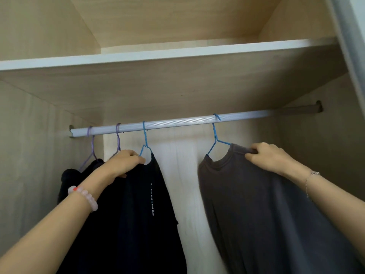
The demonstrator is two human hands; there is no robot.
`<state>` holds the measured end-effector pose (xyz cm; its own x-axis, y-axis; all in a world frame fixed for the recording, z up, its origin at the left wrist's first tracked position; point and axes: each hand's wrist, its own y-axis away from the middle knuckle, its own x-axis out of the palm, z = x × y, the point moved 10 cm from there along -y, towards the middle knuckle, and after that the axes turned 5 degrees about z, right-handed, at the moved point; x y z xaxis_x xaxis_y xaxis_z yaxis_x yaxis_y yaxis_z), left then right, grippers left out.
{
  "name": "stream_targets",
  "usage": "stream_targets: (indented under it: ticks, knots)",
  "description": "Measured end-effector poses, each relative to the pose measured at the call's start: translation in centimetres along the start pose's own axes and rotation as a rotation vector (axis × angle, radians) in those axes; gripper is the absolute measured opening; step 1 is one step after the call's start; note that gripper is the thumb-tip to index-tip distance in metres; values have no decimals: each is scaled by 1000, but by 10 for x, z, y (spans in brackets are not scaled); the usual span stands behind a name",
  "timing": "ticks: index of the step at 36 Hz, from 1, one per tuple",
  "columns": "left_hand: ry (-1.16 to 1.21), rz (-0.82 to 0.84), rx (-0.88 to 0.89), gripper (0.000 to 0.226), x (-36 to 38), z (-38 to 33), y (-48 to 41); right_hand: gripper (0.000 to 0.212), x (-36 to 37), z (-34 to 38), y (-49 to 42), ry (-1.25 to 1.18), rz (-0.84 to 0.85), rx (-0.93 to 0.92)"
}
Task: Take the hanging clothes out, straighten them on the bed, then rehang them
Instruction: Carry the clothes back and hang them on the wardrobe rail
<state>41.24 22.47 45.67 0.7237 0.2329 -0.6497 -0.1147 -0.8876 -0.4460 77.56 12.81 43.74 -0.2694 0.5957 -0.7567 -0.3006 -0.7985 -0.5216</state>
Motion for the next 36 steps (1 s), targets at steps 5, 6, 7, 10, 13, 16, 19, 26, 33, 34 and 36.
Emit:
stream_targets:
  ticks: [5,6,7,10,13,16,19,26,33,34,36]
  knots:
    - [137,26,36,19,16,-5,-8,34,0,19,-14,-77,85,-36]
    - [186,23,37,20,18,-4,-8,35,0,24,-17,-75,93,-46]
    - [230,11,46,18,20,-5,-9,37,0,28,-21,-69,99,-53]
    - [304,-31,95,11,24,-7,-12,45,3,39,-33,-16,108,-79]
    - [322,-55,119,16,32,-9,-15,48,7,45,-43,86,88,-109]
    - [323,-19,123,29,46,-13,-17,47,10,43,-47,149,69,-127]
    - [333,8,148,25,61,-24,-20,46,11,29,-51,176,42,-119]
    - [332,42,171,35,99,-50,-28,50,2,-28,-57,121,-9,-22]
    - [400,71,270,16,135,-91,-28,44,-8,-63,-67,69,-78,87]
    - [401,64,278,14,138,-95,-29,42,-10,-67,-67,65,-93,105]
    - [406,53,288,14,145,-101,-31,41,-13,-73,-68,69,-115,127]
